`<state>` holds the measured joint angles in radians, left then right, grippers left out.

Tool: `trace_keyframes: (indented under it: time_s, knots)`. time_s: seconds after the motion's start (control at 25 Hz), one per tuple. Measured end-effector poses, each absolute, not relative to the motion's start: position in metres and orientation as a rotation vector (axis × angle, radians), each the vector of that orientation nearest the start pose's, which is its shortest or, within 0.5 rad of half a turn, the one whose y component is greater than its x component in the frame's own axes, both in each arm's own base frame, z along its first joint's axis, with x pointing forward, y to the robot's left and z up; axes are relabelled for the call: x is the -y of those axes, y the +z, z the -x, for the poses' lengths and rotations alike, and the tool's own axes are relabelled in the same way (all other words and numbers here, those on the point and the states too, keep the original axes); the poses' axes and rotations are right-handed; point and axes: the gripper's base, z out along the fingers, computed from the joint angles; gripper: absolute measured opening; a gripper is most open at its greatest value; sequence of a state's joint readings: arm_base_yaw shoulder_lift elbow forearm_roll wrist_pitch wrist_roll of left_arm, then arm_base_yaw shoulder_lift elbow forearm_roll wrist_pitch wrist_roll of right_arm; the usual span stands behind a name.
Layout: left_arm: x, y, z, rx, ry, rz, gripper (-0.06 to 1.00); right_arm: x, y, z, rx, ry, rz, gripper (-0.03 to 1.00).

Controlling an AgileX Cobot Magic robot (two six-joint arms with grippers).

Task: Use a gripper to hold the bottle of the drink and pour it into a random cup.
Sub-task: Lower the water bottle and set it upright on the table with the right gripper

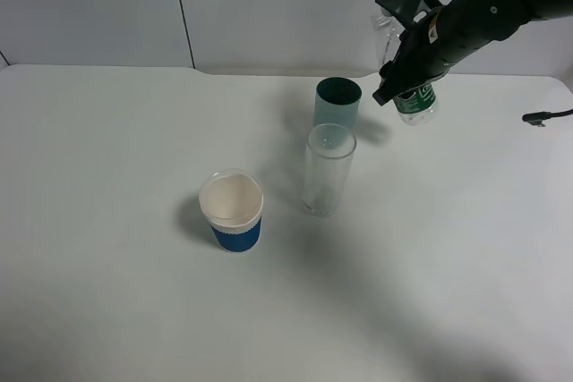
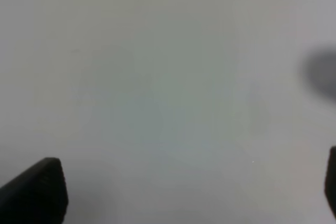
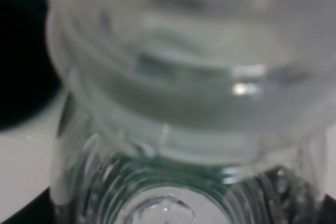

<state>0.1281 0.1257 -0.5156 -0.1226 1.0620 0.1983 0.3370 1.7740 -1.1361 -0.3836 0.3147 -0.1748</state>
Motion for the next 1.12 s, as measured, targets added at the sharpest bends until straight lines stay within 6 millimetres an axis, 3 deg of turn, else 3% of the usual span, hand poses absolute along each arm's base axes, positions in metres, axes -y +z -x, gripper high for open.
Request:
trace_keyframes:
  time_s: [0.16,0.36,0.72,0.88,1.12]
  knots:
    - [0.008,0.282,-0.014,-2.148,0.04,-0.073,0.99,-0.117,0.213,-0.348,-2.079,-0.185,1.043,0.56]
    - [0.008,0.282,-0.014,-2.148,0.039,-0.073,0.99,-0.111,0.21,-0.325,-1.961,-0.14,0.978,0.56]
    - [0.008,0.282,-0.014,-2.148,0.039,-0.073,0.99,-0.077,0.185,-0.295,-1.913,-0.069,0.569,0.56]
    - [0.008,0.282,-0.014,-2.148,0.039,-0.073,0.99,-0.063,0.176,-0.278,-1.815,-0.1,0.391,0.56]
    - [0.008,0.282,-0.014,-2.148,0.039,-0.073,0.99,-0.049,0.167,-0.258,-1.734,-0.14,0.258,0.56]
